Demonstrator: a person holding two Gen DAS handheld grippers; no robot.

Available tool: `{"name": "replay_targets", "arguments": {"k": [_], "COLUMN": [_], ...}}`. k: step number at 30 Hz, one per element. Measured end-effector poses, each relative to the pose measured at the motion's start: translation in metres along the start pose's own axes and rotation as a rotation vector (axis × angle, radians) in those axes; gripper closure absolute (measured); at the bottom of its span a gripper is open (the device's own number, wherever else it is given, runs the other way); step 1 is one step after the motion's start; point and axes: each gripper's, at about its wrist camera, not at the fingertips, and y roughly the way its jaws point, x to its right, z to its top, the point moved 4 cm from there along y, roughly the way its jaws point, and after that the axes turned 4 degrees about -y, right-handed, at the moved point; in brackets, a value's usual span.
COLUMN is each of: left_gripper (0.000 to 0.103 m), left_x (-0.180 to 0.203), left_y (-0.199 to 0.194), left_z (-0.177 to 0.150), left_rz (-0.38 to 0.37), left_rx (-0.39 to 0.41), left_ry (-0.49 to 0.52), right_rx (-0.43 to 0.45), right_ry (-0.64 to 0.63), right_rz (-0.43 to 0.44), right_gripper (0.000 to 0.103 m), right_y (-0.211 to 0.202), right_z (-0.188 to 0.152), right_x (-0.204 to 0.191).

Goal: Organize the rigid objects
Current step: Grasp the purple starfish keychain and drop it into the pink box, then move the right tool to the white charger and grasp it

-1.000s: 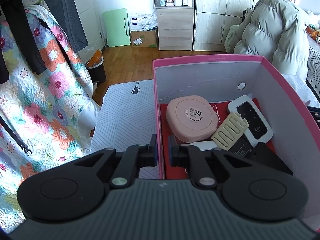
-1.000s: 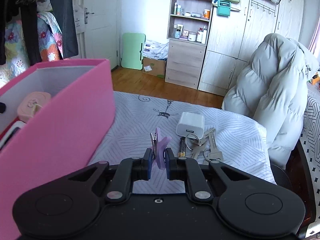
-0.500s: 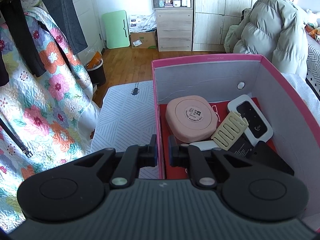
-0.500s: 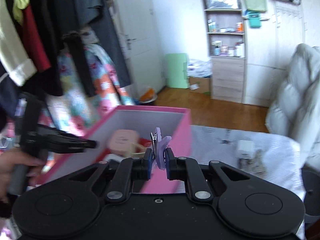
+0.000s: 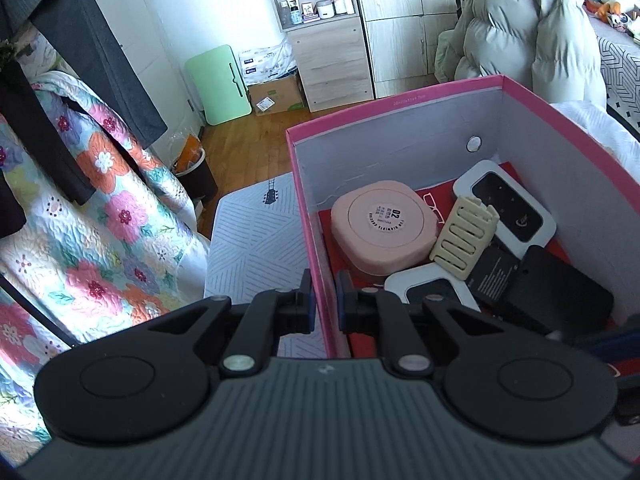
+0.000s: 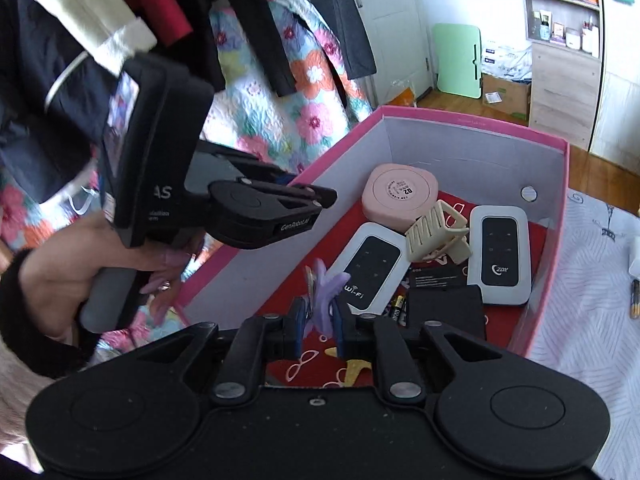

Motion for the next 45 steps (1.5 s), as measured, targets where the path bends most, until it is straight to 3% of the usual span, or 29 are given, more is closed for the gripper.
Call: {"name": "replay_targets", "arguments": {"k": [1,3,6,10,17,23,28,36,45], "left_gripper": [0.094,0.094,0.094,0.094,0.094,0.094,0.094,0.094,0.094], "left_x": [0.000,0.000,0.001,0.002,0.001,0.001,0.002,0.002,0.001], "left_y": [0.000,-0.001,-0.001,-0.001,-0.001,-0.001,-0.001,0.000,0.000], "left_z": [0.000,0.000,0.000,0.001,0.001,0.001,0.000,0.000,0.000], "left_rz": [-0.001,-0.003,0.005,0.023,0.032,0.035,0.042,0.044,0.037], "left_rx": [0.001,0.002,0.002,0.002,0.003,0.003,0.002,0.002,0.005], "left_ry": [-0.002,-0.003,0.007,0.028,0.035,0.037,0.041,0.040,0.030], "right_rx": [0.014,0.048,0.107,0.154,0.091,0.041,0.049,0.126,0.061], "right_ry": [-0.007,0.002,0.035,0.074,0.213,0.257,0.270,0.267,0.268], "right_rz": [-0.009,-0.012,-0.031,-0.135,-0.301,-0.375,-0.395,-0.422,-0.588], "right_gripper": [0.068,0.062,0.058,0.051,0.051,0.051,0.051,0.051,0.043], "right_y": [-0.003,-0.014,-0.038,-0.068,-0.084,-0.071,-0.059,-0.032,0.019], "right_z": [0.001,0.001,0.002,0.000,-0.026,-0.057,-0.066,-0.033,-0.015], "right_x": [0.000,0.005,0.019,0.045,0.120,0.167,0.189,0.224,0.264]}}
